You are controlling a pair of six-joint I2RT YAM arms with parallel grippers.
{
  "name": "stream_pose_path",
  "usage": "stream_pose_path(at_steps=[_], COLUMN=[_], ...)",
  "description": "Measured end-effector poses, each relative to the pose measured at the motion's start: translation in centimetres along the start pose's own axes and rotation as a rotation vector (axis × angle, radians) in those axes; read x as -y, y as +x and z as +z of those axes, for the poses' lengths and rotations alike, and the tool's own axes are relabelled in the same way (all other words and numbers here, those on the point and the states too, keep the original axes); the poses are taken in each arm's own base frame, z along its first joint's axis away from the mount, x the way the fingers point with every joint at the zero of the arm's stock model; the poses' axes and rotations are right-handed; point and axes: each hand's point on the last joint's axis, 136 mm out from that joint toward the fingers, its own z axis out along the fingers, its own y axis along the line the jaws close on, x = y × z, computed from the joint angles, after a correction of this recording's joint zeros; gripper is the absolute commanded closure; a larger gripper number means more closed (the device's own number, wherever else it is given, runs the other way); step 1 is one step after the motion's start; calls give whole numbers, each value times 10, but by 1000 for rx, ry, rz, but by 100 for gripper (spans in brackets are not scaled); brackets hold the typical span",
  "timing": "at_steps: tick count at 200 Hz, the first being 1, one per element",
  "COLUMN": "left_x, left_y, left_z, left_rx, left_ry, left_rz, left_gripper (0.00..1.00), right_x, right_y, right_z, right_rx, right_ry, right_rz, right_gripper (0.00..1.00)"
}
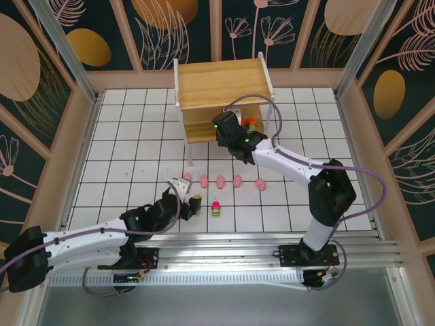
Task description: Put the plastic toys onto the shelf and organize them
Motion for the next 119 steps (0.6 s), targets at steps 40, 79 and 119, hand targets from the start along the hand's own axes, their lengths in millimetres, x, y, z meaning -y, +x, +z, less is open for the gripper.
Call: stream_pose_path(at_steps=[40, 79, 119], left_x=[0, 0, 0], left_y=[0, 0, 0], left_z=[0, 0, 0], left_rx=[0, 0, 0], left_ry=[0, 0, 0], left_rz=[0, 0, 0], left_gripper=[36, 36, 36], right_x=[-1, -1, -2], right_y=[0, 0, 0], right_z=[0, 0, 0], right_rx=[-1, -2, -2], right_ry=[-3, -6, -7], right_rz=[0, 0, 0], right_gripper=[58, 58, 58])
